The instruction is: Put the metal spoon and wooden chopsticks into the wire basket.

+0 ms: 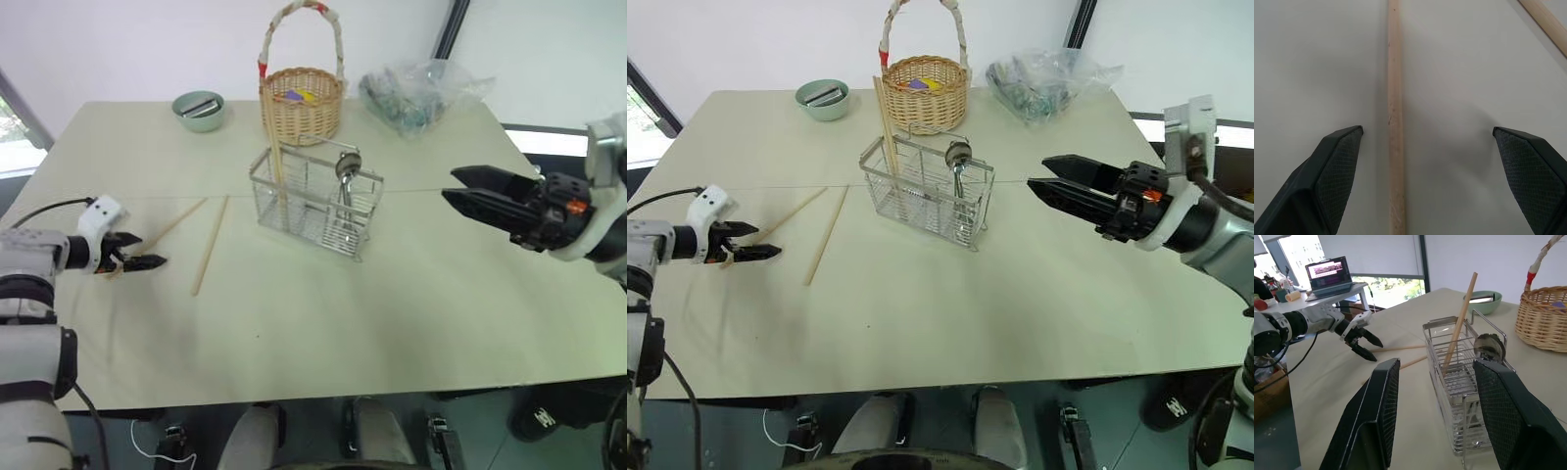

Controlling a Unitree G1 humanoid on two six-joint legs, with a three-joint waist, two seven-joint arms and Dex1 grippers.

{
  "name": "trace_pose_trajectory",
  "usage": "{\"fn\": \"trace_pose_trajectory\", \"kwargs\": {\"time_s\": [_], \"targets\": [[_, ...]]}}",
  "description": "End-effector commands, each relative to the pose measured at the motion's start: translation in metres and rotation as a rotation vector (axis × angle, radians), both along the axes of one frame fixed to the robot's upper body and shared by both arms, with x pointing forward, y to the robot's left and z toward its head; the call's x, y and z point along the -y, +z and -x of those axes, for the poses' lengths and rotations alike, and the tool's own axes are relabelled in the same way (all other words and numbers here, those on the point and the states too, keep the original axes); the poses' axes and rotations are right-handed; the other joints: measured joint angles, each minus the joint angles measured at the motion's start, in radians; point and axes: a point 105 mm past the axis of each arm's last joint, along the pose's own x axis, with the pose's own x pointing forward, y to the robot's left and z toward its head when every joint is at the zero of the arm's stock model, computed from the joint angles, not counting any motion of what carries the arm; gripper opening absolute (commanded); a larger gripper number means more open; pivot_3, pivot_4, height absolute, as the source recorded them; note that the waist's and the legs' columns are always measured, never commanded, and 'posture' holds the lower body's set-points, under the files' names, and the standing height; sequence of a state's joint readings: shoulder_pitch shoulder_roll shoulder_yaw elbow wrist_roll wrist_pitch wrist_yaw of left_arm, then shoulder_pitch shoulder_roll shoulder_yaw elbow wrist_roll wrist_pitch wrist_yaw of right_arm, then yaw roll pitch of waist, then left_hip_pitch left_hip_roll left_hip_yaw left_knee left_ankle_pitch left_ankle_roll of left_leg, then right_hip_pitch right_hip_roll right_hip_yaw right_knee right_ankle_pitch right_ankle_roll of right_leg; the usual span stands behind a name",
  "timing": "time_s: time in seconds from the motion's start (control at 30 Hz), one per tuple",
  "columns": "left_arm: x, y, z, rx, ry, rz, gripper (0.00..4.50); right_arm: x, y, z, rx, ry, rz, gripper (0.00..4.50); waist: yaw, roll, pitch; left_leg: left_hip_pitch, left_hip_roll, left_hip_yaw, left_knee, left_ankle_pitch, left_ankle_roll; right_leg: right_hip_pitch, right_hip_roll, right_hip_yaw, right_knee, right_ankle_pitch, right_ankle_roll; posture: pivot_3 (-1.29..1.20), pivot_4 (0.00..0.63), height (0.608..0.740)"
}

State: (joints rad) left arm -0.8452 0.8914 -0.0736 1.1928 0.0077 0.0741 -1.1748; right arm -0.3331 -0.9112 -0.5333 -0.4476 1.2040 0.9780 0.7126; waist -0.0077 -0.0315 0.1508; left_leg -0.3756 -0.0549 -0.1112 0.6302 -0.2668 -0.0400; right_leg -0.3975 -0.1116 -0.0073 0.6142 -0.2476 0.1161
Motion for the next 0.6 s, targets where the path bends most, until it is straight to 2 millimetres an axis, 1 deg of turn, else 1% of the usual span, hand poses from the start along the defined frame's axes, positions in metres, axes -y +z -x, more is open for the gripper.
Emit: {"fn": "trace_pose_trajectory", "kwargs": {"time_s": [0.03,0.13,0.17,0.2,0.27,0.3,0.33,0.43,0.6], "targets": [[-0.011,-0.011,0.009,-0.047,0.019,-0.068,4.50,0.000,0.008,0.009,0.035,0.006,0.020,2.40,0.000,0.000,-0.002,0.000,0.000,0.000,0.000,0.000,0.000,0.000,0.000,0.000,0.000,0.000,0.000,0.00,0.150,0.681],[-0.011,-0.014,0.010,-0.061,0.025,-0.074,4.50,0.000,0.003,0.012,0.020,0.019,0.041,2.40,-0.002,0.001,-0.004,0.001,0.000,0.000,0.000,0.000,0.000,0.001,0.000,0.000,0.000,0.000,0.000,0.00,0.150,0.681],[-0.010,-0.012,0.008,-0.053,0.028,-0.064,3.95,-0.001,0.002,0.013,0.016,0.025,0.047,2.47,-0.002,0.002,-0.004,0.001,0.000,0.000,0.000,0.000,0.000,0.001,0.000,0.000,0.000,0.000,0.000,0.00,0.150,0.681],[-0.009,-0.010,0.006,-0.046,0.031,-0.056,3.63,-0.001,0.001,0.014,0.011,0.031,0.052,2.47,-0.003,0.002,-0.004,0.001,0.000,0.000,0.000,0.000,0.000,0.001,0.000,0.000,0.000,0.000,0.000,0.00,0.150,0.681],[-0.008,-0.006,0.003,-0.034,0.035,-0.042,2.60,-0.002,-0.001,0.016,0.002,0.044,0.060,2.47,-0.003,0.002,-0.004,0.001,0.000,0.000,0.000,0.000,0.000,0.001,0.000,0.000,0.000,0.000,0.000,0.00,0.150,0.681],[-0.007,-0.006,0.003,-0.031,0.034,-0.041,2.15,-0.002,-0.002,0.017,-0.001,0.049,0.067,2.47,-0.003,0.002,-0.004,0.001,0.000,0.000,0.000,0.000,0.000,0.001,0.000,0.000,0.001,0.000,0.000,0.00,0.150,0.681],[-0.007,-0.005,0.002,-0.029,0.032,-0.040,1.56,-0.002,-0.004,0.018,-0.002,0.055,0.074,2.47,-0.002,0.002,-0.004,0.001,0.000,0.000,0.000,0.000,0.000,0.001,0.000,0.000,0.001,0.000,0.000,0.00,0.150,0.681],[-0.005,-0.001,-0.001,-0.017,0.031,-0.037,0.03,-0.002,-0.006,0.020,-0.004,0.067,0.085,2.47,-0.001,0.002,-0.004,0.001,0.000,0.000,0.000,0.000,0.000,0.001,-0.001,0.000,0.000,0.000,0.000,0.00,0.150,0.681],[-0.003,0.004,-0.004,0.006,0.035,-0.016,0.03,-0.004,-0.012,0.021,-0.005,0.078,0.101,2.47,0.001,0.002,-0.004,0.000,0.000,0.000,0.000,0.000,0.001,0.001,-0.001,-0.001,0.000,0.000,0.000,0.00,0.150,0.681]]}}
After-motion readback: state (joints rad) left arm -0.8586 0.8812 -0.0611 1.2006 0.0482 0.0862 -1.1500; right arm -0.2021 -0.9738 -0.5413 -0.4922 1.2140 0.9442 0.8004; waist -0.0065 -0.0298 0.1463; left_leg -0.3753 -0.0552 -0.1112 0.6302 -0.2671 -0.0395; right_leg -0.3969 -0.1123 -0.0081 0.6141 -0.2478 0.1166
